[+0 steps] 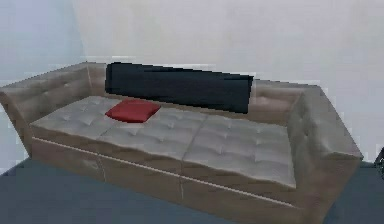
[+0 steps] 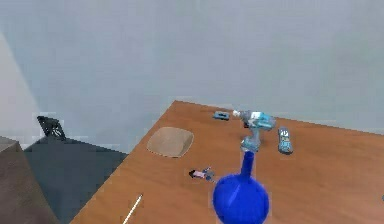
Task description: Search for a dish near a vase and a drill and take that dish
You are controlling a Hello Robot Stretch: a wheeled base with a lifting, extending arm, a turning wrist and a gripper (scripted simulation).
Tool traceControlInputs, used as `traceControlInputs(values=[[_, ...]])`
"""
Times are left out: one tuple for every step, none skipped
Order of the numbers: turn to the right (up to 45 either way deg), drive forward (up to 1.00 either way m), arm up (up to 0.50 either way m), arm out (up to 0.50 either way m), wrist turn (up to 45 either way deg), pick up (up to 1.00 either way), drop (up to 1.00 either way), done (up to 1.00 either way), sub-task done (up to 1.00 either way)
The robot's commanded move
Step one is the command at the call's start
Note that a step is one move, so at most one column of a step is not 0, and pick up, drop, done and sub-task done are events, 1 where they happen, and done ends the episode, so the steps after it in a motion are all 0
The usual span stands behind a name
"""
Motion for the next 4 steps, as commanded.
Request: traceControlInputs(values=[[0.0,0.00,0.38,0.00,0.0,0.00,0.00,0.00,0.00],[0.0,0.00,0.00,0.36,0.0,0.00,0.00,0.00,0.00],[0.0,0.00,0.00,0.00,45.0,0.00,0.00,0.00,0.00],[0.0,0.00,0.00,0.00,45.0,0.00,0.00,0.00,0.00]])
